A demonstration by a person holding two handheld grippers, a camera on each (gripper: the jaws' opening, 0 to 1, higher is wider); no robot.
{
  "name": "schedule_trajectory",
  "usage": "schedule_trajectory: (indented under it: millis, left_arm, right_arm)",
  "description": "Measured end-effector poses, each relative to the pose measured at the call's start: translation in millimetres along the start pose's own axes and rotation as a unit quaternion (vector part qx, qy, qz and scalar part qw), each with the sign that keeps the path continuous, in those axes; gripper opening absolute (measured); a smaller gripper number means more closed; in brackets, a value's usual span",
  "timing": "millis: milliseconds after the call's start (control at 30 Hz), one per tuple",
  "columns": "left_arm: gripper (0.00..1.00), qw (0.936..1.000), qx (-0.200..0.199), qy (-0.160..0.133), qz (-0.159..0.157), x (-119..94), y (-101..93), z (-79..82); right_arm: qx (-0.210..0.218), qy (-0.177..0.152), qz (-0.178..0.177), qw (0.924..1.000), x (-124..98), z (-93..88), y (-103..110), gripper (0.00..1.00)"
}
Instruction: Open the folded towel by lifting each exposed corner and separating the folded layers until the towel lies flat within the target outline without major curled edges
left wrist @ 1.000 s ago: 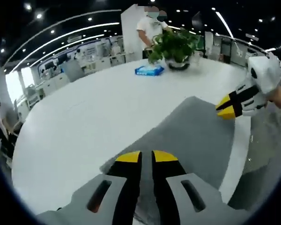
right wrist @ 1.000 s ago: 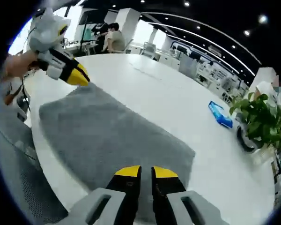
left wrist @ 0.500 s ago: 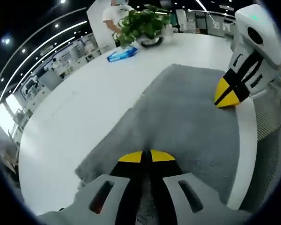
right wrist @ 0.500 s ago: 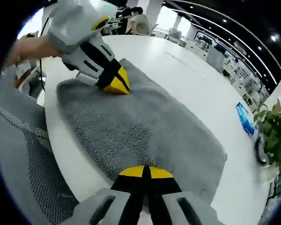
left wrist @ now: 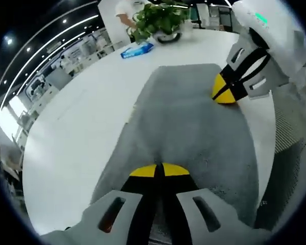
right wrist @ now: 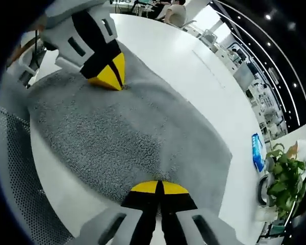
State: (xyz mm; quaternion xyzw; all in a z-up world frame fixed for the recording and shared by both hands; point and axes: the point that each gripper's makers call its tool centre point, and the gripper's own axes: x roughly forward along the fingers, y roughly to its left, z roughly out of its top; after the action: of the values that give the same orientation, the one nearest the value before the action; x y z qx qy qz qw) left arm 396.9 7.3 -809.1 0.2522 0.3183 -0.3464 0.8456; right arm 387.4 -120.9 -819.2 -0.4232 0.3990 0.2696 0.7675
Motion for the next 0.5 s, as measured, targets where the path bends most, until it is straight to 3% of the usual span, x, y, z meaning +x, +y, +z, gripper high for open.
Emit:
schedule_trajectory:
  millis: [500]
  left_arm:
    - [0.01, 0.9992, -0.036, 0.008, -0.015, -13, -10.7, -11.7]
  right_arm:
    - [0.017, 0.0, -0.001, 0.9999, 10, 12.0, -10, 0.0]
